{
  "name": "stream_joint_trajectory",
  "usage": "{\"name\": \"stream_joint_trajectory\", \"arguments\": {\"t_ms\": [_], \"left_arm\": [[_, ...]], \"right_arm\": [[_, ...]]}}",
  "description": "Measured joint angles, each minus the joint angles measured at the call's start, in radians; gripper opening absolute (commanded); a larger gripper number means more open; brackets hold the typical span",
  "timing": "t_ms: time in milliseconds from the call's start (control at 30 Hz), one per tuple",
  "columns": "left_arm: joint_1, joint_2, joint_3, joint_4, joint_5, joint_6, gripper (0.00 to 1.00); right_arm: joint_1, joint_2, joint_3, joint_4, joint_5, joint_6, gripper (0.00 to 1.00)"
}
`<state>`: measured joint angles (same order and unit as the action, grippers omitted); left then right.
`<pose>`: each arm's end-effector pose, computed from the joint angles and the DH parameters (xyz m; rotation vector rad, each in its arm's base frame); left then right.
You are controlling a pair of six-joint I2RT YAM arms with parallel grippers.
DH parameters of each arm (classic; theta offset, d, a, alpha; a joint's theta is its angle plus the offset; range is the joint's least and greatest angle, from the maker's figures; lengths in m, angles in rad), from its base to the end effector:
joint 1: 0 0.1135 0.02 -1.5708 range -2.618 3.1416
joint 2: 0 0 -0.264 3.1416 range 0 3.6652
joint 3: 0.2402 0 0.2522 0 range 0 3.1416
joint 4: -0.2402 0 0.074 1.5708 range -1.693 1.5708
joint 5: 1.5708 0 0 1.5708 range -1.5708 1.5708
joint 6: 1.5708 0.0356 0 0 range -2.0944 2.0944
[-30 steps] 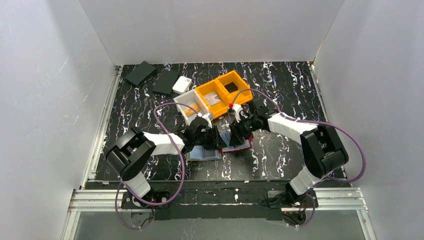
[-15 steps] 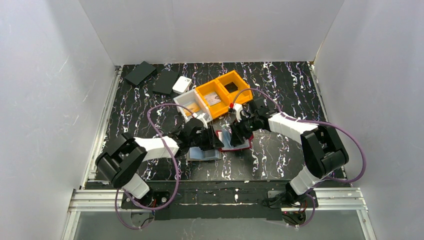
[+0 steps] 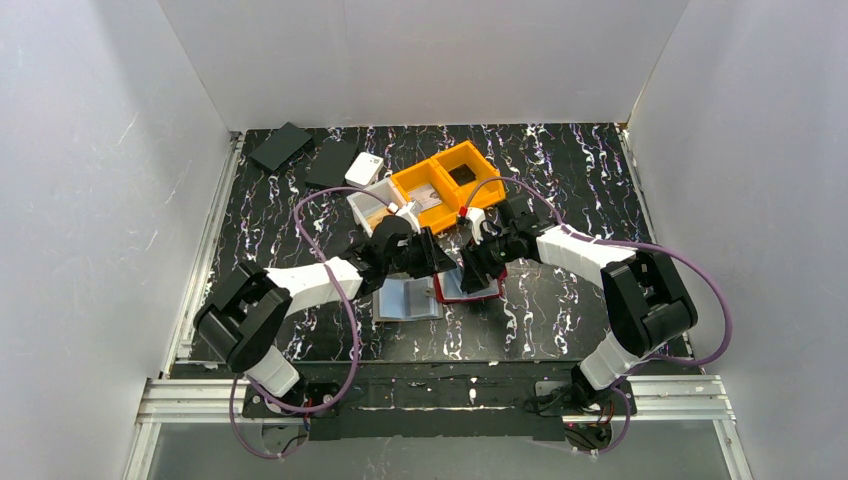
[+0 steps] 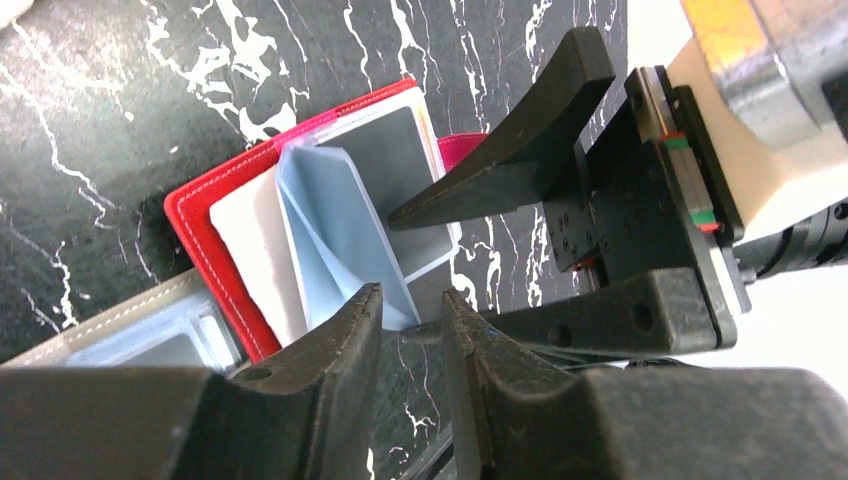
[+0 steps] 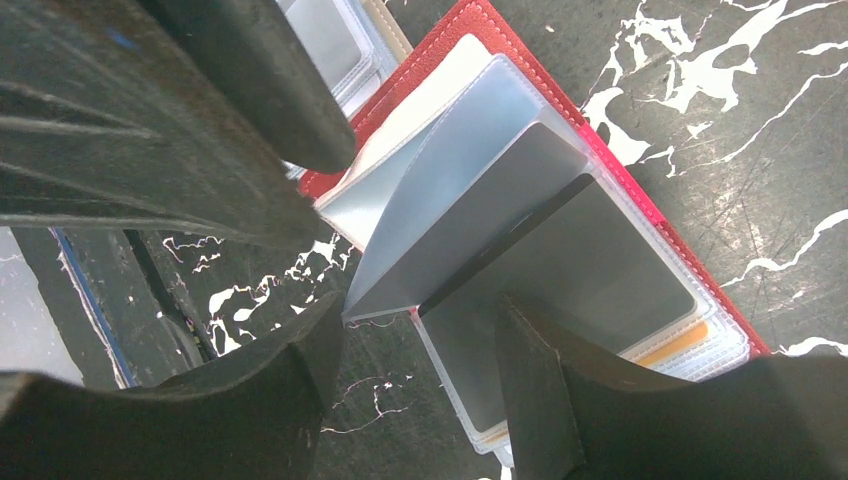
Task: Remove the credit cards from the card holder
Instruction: Open the card holder at the center of the board.
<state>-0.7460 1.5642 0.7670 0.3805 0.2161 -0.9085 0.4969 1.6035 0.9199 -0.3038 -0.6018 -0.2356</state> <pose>0.2385 -0.2308 0.2001 -0.0238 2.2164 -1.2218 0.2659 0.1671 0.1829 -1.1170 2.2594 0.8703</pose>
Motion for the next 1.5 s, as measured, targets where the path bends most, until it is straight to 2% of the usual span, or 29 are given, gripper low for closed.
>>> {"name": "stream_joint_trajectory", "arguments": {"t_ms": [567,867,1067,1167,1500], "left_arm": [[0.02,0.178,0.086,-0.032,0.02,0.013,0.11],[0.045,0.174,0.042,-0.054,0.032,0.034,0.14],[0.047,0.174,0.076,-0.06,0.086,0.058,0.15],[0.047,0.18,0.106,-0.059,0.113,0.061,0.15],[0.042,0.296,0.164,-0.053,0.186,0.058,0.16]], "right_arm": [[0.0,0.002,0.0,-0.009,0.001,-0.004,0.63],[0.0,0.007,0.0,-0.008,0.0,-0.003,0.63],[-0.01,0.007,0.0,-0.009,-0.007,0.001,0.53],[-0.031,0.007,0.0,-0.01,-0.014,0.003,0.52],[-0.084,0.028,0.0,-0.009,-0.077,0.028,0.51]]}}
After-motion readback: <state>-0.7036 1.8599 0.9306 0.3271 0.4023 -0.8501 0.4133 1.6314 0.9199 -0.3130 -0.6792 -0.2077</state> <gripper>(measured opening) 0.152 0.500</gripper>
